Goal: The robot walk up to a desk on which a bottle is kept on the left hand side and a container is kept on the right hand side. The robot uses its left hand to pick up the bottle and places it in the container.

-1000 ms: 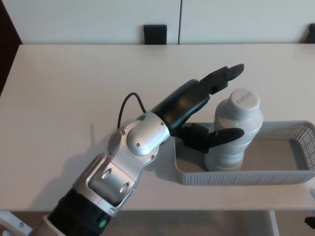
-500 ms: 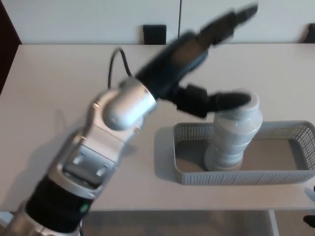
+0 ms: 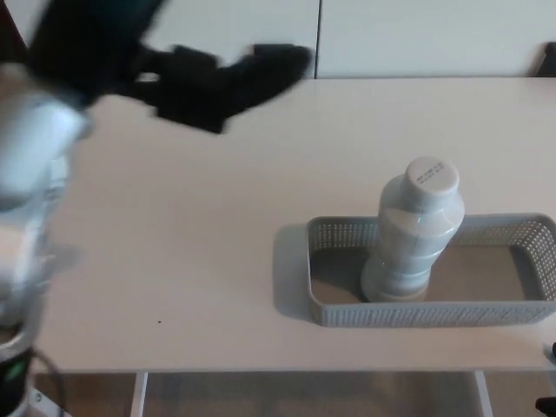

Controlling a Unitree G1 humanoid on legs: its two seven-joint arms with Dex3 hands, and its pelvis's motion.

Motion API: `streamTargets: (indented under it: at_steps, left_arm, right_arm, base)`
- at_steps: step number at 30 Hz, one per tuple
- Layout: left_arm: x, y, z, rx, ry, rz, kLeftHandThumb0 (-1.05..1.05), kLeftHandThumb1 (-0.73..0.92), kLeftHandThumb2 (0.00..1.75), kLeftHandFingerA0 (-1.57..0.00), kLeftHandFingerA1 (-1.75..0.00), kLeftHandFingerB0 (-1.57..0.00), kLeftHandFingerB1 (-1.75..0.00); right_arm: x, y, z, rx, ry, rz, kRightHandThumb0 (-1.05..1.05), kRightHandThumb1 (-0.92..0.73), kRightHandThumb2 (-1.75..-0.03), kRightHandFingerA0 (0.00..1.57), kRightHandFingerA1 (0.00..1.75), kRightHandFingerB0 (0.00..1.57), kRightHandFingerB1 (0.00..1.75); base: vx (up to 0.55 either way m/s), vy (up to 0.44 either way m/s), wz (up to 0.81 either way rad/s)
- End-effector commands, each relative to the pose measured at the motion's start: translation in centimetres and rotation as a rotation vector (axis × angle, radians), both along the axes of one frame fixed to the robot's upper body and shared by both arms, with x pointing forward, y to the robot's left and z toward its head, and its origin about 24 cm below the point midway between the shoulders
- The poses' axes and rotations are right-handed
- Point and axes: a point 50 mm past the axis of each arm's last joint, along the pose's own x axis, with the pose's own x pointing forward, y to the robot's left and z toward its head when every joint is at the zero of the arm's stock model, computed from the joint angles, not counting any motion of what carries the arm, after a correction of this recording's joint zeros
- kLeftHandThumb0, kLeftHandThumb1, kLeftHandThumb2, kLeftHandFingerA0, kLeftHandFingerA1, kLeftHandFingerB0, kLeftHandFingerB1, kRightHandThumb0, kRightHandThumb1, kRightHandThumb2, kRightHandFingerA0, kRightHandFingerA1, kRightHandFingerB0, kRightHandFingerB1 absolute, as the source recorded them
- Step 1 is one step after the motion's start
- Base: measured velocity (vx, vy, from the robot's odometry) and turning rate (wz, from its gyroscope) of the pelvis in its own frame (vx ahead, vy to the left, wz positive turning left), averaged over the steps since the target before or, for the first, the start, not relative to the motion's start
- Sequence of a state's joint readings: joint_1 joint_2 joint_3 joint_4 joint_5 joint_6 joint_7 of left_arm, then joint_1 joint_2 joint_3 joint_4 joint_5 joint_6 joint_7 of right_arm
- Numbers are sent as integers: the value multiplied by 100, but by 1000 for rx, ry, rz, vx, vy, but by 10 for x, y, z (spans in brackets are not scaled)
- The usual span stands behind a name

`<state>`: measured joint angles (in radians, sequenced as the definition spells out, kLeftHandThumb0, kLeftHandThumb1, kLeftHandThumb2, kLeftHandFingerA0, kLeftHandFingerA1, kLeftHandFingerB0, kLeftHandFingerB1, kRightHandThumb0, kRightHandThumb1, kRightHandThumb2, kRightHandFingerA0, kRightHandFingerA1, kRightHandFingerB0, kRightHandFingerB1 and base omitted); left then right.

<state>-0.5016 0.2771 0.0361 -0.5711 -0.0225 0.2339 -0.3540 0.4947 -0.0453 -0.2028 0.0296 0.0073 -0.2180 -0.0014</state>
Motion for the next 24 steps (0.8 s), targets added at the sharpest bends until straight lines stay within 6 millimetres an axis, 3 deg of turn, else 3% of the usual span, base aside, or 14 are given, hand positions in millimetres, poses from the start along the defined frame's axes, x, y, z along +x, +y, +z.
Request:
streamTargets:
  at_steps: [1, 2, 3, 5, 6, 9, 12, 13, 14, 15, 19, 20, 21, 24]
  left_arm:
    - [-120, 58, -34, 98, 168, -350, -75, 46, 93, 0, -20, -5, -31]
    - [-127, 66, -47, 82, 230, -343, -77, 48, 89, -6, -19, -8, -27]
    - [-127, 66, -47, 82, 230, -343, -77, 48, 89, -6, -19, -8, -27]
    - [-144, 83, -75, 14, 355, -324, -76, 49, 88, -6, -21, -9, -25]
    - [-162, 102, -99, -68, 508, -269, -79, 50, 90, 0, -16, -14, -33]
    - [-182, 125, -123, -158, 640, -172, -90, 54, 92, -5, -33, -10, -38]
    - [-189, 131, -129, -185, 676, -156, -90, 54, 92, -5, -33, -10, -38]
    - [-199, 142, -139, -203, 756, -192, -90, 71, 63, -25, -32, -24, -28]
    - [-212, 154, -147, -228, 838, -244, -90, 71, 63, -25, -32, -24, -28]
    - [-217, 161, -150, -214, 883, -263, -93, 74, 64, -32, -33, -29, -30]
    - [-223, 169, -152, -184, 928, -281, -93, 74, 64, -32, -33, -29, -30]
    - [-225, 176, -155, -187, 1009, -320, -89, 56, 98, -27, -45, -33, -44]
    - [-227, 182, -159, -187, 1090, -347, -88, 69, 62, -34, -37, -38, -33]
    - [-230, 190, -162, -187, 1177, -374, -88, 69, 62, -34, -37, -38, -33]
  right_arm:
    - [-4, -5, 6, -68, 16, 37, 9, -34, -134, 58, 103, 33, 82]
    - [-2, -4, 7, -69, 6, 38, 10, -40, -132, 62, 98, 36, 80]
    - [-2, -4, 7, -69, 6, 38, 10, -40, -132, 62, 98, 36, 80]
    - [2, -3, 10, -88, -13, 46, 10, -36, -133, 65, 100, 38, 81]
    - [5, -5, 11, -104, -17, 51, -4, -33, -134, 65, 100, 37, 81]
    - [7, -7, 11, -103, -19, 46, 1, -29, -143, 66, 104, 35, 83]
    - [8, -7, 11, -103, -23, 49, 1, -29, -143, 66, 104, 35, 83]
    - [7, -8, 10, -101, -19, 50, -1, -22, -147, 58, 122, 39, 103]
    - [7, -8, 9, -98, -14, 49, -1, -22, -147, 58, 122, 39, 103]
    - [6, -8, 10, -104, -9, 49, -7, -24, -142, 67, 104, 37, 84]
    - [6, -9, 11, -113, -4, 47, -7, -24, -142, 67, 104, 37, 84]
    - [3, -10, 10, -107, -3, 40, -10, -24, -150, 60, 118, 41, 97]
    - [1, -11, 9, -101, -4, 30, -9, -24, -151, 61, 120, 42, 99]
    - [-2, -13, 8, -94, -5, 19, -9, -24, -151, 61, 120, 42, 99]
  base:
    - [0, 0, 0]
    - [0, 0, 0]
    - [0, 0, 0]
    - [0, 0, 0]
    - [0, 0, 0]
    - [0, 0, 0]
    - [0, 0, 0]
    - [0, 0, 0]
    - [0, 0, 0]
    - [0, 0, 0]
    - [0, 0, 0]
    - [0, 0, 0]
    - [0, 0, 0]
    - [0, 0, 0]
